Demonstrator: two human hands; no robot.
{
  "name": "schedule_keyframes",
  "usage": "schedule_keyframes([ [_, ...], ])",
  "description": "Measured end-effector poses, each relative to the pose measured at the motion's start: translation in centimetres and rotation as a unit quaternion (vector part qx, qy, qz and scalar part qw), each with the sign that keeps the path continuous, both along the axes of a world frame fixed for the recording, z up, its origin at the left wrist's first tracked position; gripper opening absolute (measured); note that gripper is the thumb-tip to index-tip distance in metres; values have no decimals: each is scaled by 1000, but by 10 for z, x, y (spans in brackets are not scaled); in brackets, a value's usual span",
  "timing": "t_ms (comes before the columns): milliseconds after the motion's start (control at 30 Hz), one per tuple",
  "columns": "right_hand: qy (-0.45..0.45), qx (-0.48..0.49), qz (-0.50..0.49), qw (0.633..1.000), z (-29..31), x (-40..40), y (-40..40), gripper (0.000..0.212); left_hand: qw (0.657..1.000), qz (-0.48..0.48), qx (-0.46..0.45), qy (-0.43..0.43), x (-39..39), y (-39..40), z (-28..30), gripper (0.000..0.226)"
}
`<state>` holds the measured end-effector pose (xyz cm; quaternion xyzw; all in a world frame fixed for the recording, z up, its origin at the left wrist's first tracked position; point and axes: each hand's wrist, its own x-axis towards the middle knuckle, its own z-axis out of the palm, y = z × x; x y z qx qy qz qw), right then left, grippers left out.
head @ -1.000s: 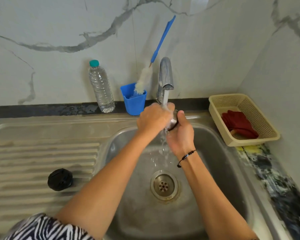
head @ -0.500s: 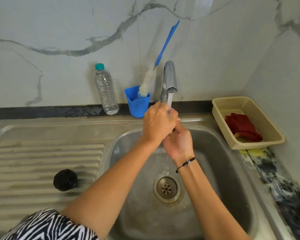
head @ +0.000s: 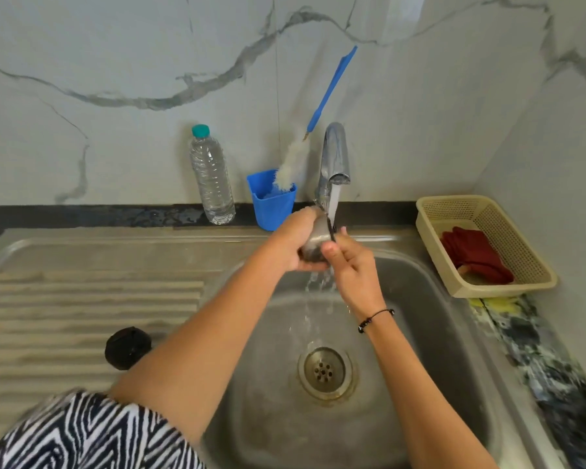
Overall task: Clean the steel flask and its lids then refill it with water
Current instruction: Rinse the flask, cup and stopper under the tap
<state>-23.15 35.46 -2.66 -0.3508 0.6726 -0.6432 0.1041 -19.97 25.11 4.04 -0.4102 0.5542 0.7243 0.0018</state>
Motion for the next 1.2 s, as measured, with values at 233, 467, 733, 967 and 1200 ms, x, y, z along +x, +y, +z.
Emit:
schedule_keyframes([
  [233, -424, -189, -58, 884, 14, 8, -16, 30, 926, 73, -305, 209, -4, 32, -44, 32],
  [467, -674, -241, 16, 698, 31, -3, -2, 43, 914, -63, -275, 290, 14, 15, -52, 58],
  [733, -686, -178, -2, 706, 28, -3, -12, 40, 930, 129, -214, 271, 5, 26, -36, 32],
  [967, -519, -40, -119, 845, 31, -19, -15, 18, 989, 116, 62, 65, 0, 28, -32, 26],
  [1200, -10, 96, -120, 988, 22, -10, -22, 23, 963, 195, 83, 169, 6, 23, -22, 21],
])
